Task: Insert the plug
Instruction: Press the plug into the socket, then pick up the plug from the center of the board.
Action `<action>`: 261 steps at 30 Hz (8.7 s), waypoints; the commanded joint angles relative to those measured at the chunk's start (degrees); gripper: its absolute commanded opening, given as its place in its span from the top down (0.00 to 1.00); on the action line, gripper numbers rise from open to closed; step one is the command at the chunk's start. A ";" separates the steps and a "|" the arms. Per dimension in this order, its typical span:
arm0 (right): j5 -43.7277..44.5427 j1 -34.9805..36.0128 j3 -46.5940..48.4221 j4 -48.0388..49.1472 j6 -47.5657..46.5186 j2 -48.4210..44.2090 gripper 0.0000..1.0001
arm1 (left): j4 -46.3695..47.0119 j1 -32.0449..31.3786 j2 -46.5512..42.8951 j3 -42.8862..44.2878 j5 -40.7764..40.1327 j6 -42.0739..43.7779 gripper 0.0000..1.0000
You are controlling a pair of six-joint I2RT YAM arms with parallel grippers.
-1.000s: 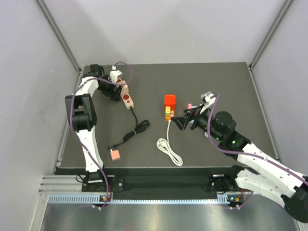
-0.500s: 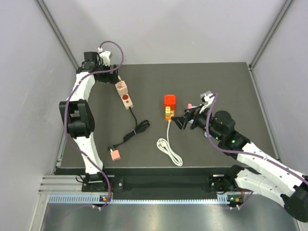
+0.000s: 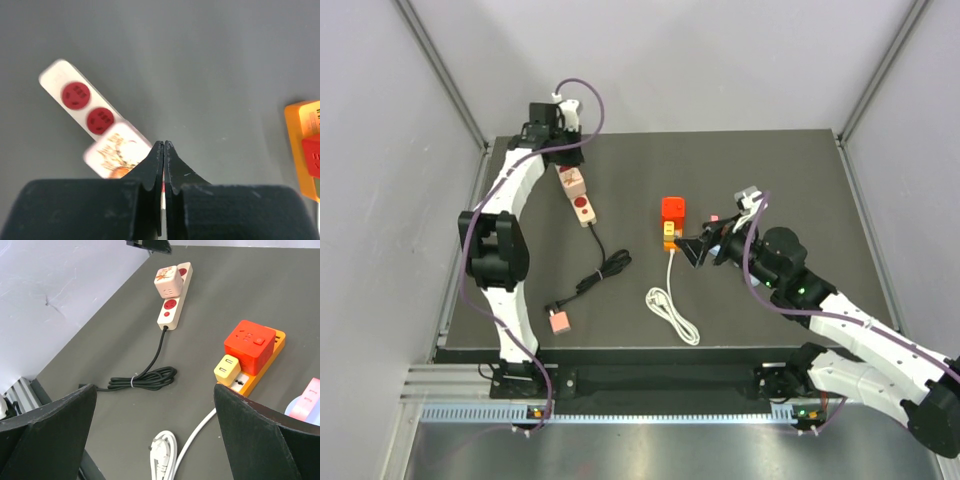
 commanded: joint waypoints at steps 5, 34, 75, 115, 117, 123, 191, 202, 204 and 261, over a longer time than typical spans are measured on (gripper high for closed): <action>0.47 -1.23 1.51 3.47 -2.45 -1.56 0.00 | -2.26 -1.66 -0.43 -7.11 -19.95 -10.30 1.00; 0.29 -1.23 6.85 -7.93 3.44 -5.26 0.00 | -6.45 -0.43 3.71 -6.81 -19.08 -17.34 1.00; -7.25 -1.14 4.83 -22.53 9.25 4.23 0.00 | -30.45 -12.45 -44.81 -48.87 -29.11 -44.56 0.47; -8.93 -1.14 4.31 -24.03 8.10 -2.00 0.00 | -24.47 -20.82 -42.00 -66.22 -30.33 -59.35 0.34; -9.37 -1.14 4.04 -23.42 8.63 -2.62 0.00 | -24.65 -20.82 -42.79 -65.52 -31.56 -59.52 0.31; -9.72 -1.14 4.57 -24.38 8.54 -3.32 0.00 | -21.32 -20.73 -41.57 -66.92 -33.51 -60.22 0.46; 11.73 19.87 11.87 28.08 -19.84 23.66 1.00 | 20.89 -23.63 -64.41 -56.82 4.12 -68.93 0.74; 9.45 19.78 7.21 30.37 -21.60 20.06 1.00 | 10.95 -23.72 -62.93 -50.14 3.32 -60.15 0.38; 8.65 19.78 6.60 30.46 -21.60 19.71 1.00 | 10.07 -23.72 -61.52 -49.00 4.81 -59.26 0.38; -37.84 6.42 3.60 30.81 -2.44 15.57 1.00 | -12.26 -23.72 -51.85 -32.29 38.47 4.46 0.32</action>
